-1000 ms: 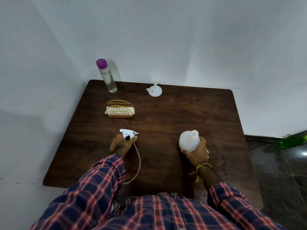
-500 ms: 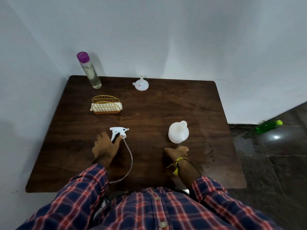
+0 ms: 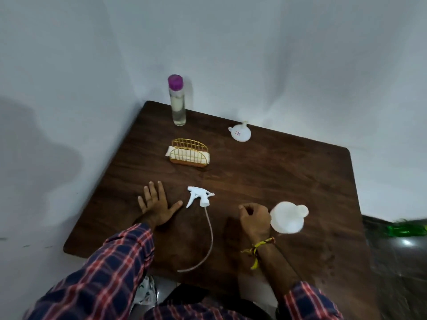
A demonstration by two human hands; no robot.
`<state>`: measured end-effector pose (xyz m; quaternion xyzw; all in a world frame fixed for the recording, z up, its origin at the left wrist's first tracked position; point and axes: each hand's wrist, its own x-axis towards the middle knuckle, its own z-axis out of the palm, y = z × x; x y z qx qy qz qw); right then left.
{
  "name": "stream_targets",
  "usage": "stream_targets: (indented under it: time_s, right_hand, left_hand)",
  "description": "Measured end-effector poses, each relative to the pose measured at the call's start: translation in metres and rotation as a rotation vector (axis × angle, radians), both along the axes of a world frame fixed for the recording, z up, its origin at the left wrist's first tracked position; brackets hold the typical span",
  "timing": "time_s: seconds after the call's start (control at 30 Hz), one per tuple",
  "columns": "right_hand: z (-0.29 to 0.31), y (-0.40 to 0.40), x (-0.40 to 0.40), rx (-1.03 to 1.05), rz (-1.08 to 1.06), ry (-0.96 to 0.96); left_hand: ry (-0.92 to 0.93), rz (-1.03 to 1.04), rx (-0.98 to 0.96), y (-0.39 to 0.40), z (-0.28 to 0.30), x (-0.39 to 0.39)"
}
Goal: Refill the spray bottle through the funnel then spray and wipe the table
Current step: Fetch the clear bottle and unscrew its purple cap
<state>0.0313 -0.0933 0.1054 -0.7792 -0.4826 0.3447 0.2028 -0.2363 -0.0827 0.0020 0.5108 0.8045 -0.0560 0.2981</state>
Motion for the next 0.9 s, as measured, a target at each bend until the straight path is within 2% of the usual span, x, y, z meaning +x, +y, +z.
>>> stream_targets:
  time_s: [0.13,0.3,0.63,0.77,0.9]
  right_hand:
    - [0.004,0.044,-0.024,0.113,0.070,-0.039]
    - [-0.009,0.096,-0.052,0.130,0.099,-0.024]
    - [-0.028,0.132,-0.071,0.134,-0.046,0.024]
    - [-0.028,0.143,-0.063,0.140,-0.112,0.012]
    - [-0.024,0.165,-0.064,0.182,-0.049,0.020]
  left_hand:
    - [-0.009,-0.014,-0.046,-0.001,-0.007,0.000]
    - [-0.033,-0.085,-0.153,0.004,-0.003,-0.004]
    - [-0.068,-0.040,-0.214,0.006,0.007,-0.005]
    - [-0.059,0.064,-0.296,0.028,0.022,0.002]
    - [-0.041,0.154,-0.420,0.048,0.031,0.006]
